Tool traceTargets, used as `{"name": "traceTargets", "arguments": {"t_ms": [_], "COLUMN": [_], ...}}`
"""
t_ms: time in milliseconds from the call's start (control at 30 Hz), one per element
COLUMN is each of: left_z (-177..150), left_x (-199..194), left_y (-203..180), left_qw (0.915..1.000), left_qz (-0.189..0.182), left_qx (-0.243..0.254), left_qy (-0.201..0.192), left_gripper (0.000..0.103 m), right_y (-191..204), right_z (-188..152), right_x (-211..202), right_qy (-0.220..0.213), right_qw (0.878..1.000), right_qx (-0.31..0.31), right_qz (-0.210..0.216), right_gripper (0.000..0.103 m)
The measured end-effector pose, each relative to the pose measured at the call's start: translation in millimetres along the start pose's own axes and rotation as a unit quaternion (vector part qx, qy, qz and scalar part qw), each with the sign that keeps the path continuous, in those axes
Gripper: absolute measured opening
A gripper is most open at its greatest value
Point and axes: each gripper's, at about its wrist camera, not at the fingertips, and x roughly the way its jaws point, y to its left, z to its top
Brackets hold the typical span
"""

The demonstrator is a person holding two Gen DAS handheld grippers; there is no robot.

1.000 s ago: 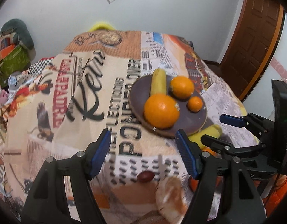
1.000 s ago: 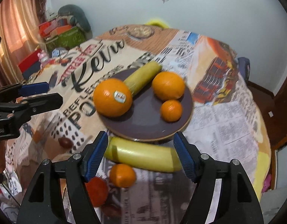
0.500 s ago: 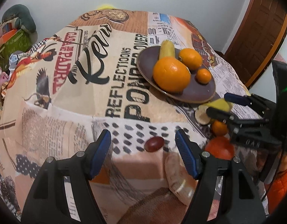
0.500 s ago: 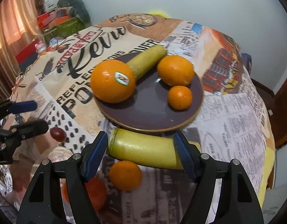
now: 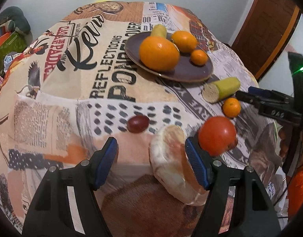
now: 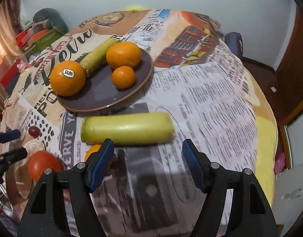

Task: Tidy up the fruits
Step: 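Grasp the plastic-wrapped bread roll with the left tool while the right tool approaches the pale squash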

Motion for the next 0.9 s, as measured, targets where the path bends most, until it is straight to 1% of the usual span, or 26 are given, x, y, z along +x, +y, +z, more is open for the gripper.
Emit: {"name": "traceTargets", "arguments": {"t_ms": [33, 67, 100, 167, 267, 333, 367, 533, 667, 700, 767, 833, 900], "left_z": [-2, -5, -7, -9, -10, -12, -12, -11, -7, -5, -2, 0, 3], "left_x": [1, 2, 3, 4, 6, 8, 8, 7, 1, -1, -6, -11, -14], "left_y": [-1, -3, -4, -6, -11, -14, -16, -15, -5, 1, 7, 11, 16], "left_qw": [1.0000, 1.0000, 0.9999, 0.9999, 0.9997, 0.9997, 0.9996, 0.9994, 0.9997, 0.9997, 0.9996, 0.9991, 0.9987], "left_qz": [-0.001, -0.004, -0.007, -0.009, -0.019, -0.017, -0.017, -0.024, -0.001, -0.004, -0.001, 0.014, 0.018], "left_qx": [0.001, 0.002, 0.003, 0.005, 0.012, 0.017, 0.022, 0.026, 0.017, 0.010, 0.003, 0.005, 0.002], "left_qy": [0.002, 0.005, 0.008, 0.007, 0.008, 0.007, 0.005, -0.001, -0.018, -0.022, -0.029, -0.040, -0.047], "left_gripper": [0.070, 0.068, 0.062, 0.059, 0.051, 0.049, 0.044, 0.041, 0.041, 0.040, 0.040, 0.040, 0.040], "right_y": [-2, -3, -4, -3, -1, -1, -1, 0, 10, 13, 18, 25, 30], "right_z": [-2, -3, -3, -3, -1, -1, 0, 1, 8, 11, 14, 18, 21], "right_x": [-3, -7, -11, -15, -18, -16, -14, -5, 3, 6, 11, 13, 16], "right_qy": [-0.003, -0.006, -0.010, -0.016, -0.020, -0.018, -0.016, -0.002, 0.004, 0.006, 0.010, 0.003, -0.002], "right_qw": [1.000, 1.000, 1.000, 1.000, 1.000, 1.000, 1.000, 0.999, 0.999, 0.999, 0.998, 0.999, 0.999], "right_qx": [0.003, 0.006, 0.009, 0.011, 0.012, 0.014, 0.017, 0.032, 0.030, 0.031, 0.032, 0.029, 0.026], "right_qz": [0.002, 0.003, 0.003, 0.006, 0.010, 0.011, 0.012, 0.027, 0.040, 0.044, 0.049, 0.040, 0.030], "right_gripper": [0.068, 0.068, 0.068, 0.070, 0.070, 0.070, 0.070, 0.070, 0.070, 0.070, 0.074, 0.084, 0.088]}}
